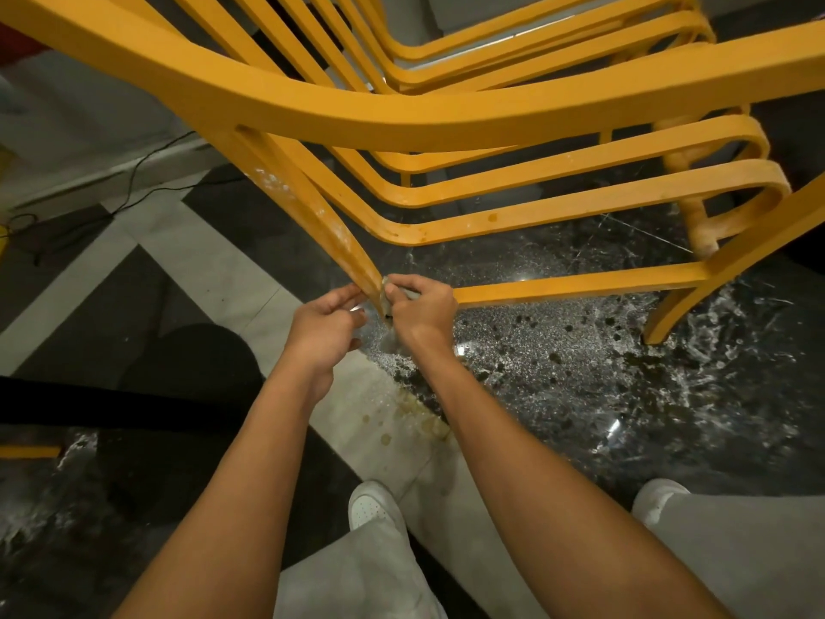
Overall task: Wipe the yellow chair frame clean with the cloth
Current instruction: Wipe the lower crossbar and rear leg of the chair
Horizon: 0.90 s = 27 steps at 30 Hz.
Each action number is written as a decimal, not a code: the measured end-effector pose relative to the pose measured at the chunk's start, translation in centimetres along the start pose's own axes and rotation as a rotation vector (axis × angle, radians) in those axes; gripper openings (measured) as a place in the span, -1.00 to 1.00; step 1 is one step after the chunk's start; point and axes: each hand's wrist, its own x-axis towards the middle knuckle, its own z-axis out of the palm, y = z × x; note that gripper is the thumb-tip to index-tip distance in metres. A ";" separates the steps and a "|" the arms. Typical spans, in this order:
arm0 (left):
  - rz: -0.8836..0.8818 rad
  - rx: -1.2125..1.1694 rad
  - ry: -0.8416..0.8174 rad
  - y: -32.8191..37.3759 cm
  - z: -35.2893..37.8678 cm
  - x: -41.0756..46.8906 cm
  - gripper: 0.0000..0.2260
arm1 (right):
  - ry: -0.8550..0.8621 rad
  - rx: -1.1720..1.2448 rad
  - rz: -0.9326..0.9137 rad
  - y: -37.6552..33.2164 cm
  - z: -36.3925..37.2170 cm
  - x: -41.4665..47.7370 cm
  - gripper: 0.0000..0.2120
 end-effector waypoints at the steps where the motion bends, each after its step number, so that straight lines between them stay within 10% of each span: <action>1: 0.001 0.001 0.009 0.1 0.0 0.0 -0.63 | -0.008 -0.012 0.010 0.2 -0.1 0.0 -0.85; 27: 0.004 0.019 -0.003 1.2 -0.2 -1.1 -0.60 | 0.049 0.103 -0.071 -0.5 0.8 -1.3 -0.91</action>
